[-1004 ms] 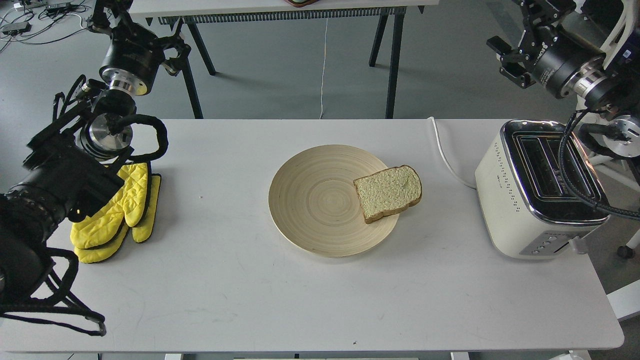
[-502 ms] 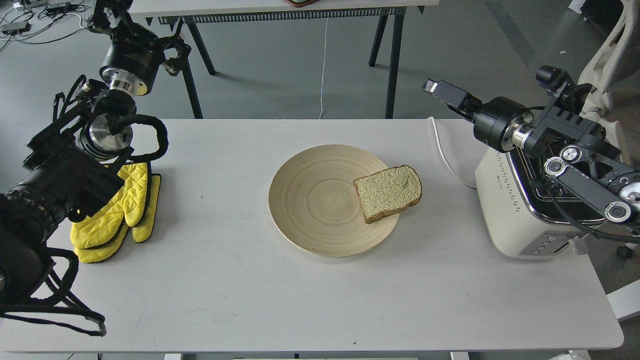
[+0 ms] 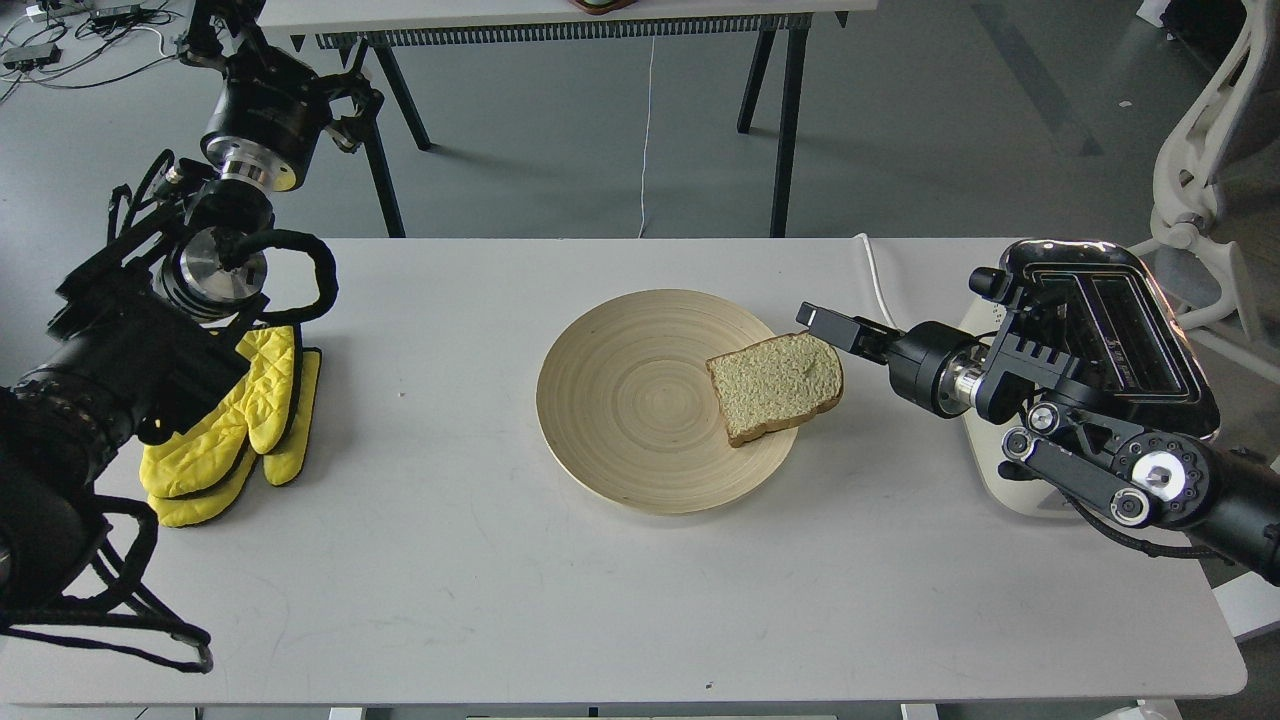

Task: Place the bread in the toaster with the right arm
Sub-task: 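Swing the right gripper toward the bread slice in the bowl, then grasp the bread slice edge with the right gripper and lift it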

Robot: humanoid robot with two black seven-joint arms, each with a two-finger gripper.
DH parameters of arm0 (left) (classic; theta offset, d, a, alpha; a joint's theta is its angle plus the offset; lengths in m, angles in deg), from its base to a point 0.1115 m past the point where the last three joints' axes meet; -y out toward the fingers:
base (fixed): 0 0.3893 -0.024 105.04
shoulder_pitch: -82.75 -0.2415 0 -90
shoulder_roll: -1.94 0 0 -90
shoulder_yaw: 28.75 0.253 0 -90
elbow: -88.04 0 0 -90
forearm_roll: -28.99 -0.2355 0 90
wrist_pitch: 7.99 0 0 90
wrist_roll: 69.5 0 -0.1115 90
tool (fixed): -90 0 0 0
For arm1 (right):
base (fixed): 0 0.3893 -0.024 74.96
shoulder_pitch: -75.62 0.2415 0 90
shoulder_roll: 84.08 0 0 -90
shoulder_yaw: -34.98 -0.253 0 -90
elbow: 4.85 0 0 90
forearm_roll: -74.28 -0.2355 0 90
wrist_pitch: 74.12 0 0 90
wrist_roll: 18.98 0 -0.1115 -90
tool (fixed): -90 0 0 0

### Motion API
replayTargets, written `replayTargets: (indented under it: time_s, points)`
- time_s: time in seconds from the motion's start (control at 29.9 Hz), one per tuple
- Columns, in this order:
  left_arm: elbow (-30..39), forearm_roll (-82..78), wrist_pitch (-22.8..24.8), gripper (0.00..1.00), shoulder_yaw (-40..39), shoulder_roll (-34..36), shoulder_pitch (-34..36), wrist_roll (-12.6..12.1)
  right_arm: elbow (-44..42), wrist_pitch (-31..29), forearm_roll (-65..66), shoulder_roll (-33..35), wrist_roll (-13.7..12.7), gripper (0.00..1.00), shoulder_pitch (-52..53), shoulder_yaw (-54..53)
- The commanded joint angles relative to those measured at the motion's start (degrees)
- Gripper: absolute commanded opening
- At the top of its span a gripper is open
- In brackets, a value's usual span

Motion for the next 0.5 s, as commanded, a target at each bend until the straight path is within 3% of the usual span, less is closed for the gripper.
replayTargets:
  time_s: [0.0, 0.47]
  points:
    - [-0.1, 0.0, 0.0, 1.00, 0.0, 0.0, 0.0, 0.0, -0.3, 0.9, -0.1, -0.9, -0.4, 0.85, -1.3, 0.5]
    - [0.0, 0.0, 0.0, 1.00, 0.1, -0.1, 0.0, 0.0, -4.6, 2.8, 0.0, -4.5, -1.9, 0.78, -3.3, 1.0]
